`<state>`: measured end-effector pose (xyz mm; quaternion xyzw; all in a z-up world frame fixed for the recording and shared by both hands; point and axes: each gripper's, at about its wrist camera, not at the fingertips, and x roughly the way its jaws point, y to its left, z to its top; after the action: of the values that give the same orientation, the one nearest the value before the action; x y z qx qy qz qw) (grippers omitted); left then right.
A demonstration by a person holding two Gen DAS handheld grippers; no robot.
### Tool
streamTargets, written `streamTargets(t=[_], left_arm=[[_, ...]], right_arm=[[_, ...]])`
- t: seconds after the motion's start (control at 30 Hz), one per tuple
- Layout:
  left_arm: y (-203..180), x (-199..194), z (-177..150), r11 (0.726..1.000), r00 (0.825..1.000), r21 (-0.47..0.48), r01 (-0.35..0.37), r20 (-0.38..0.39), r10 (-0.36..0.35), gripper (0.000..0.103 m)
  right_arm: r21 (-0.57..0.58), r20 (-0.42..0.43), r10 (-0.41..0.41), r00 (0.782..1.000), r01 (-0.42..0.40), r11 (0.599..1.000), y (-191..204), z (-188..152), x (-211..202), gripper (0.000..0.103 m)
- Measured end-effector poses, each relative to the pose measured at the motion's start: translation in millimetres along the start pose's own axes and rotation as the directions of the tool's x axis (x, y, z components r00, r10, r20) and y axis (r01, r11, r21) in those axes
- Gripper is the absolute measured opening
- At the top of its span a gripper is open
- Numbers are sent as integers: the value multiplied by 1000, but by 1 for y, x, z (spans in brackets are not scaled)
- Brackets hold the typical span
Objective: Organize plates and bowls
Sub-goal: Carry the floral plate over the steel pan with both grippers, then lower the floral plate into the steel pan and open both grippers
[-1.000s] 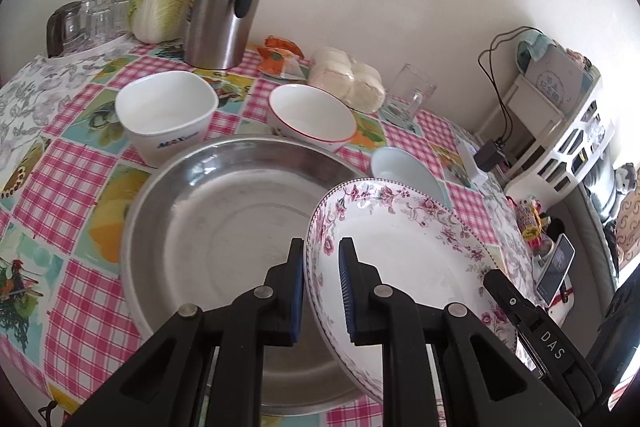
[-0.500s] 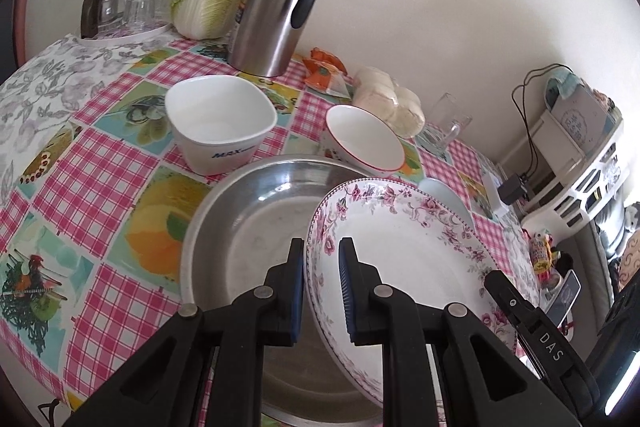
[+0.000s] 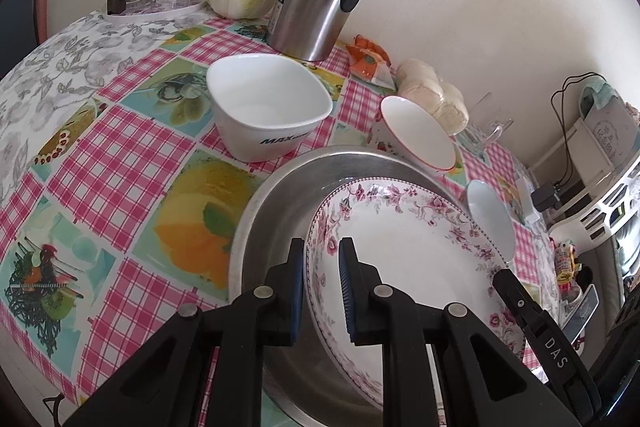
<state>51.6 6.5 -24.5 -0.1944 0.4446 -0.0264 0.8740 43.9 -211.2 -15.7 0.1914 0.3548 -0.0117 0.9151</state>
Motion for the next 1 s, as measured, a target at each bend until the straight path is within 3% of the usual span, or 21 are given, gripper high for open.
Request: streamTargets(t=[0.4, 1.0], left_arm=[[7, 15, -1, 999, 998, -14, -44, -52, 43, 17], [3, 19, 2, 996, 996, 36, -85, -15, 86, 17]], right_arm=[[-23, -61, -18, 998, 16, 1000, -1, -11, 18, 15], [-88, -43, -55, 998, 51, 995, 8, -13, 25, 18]])
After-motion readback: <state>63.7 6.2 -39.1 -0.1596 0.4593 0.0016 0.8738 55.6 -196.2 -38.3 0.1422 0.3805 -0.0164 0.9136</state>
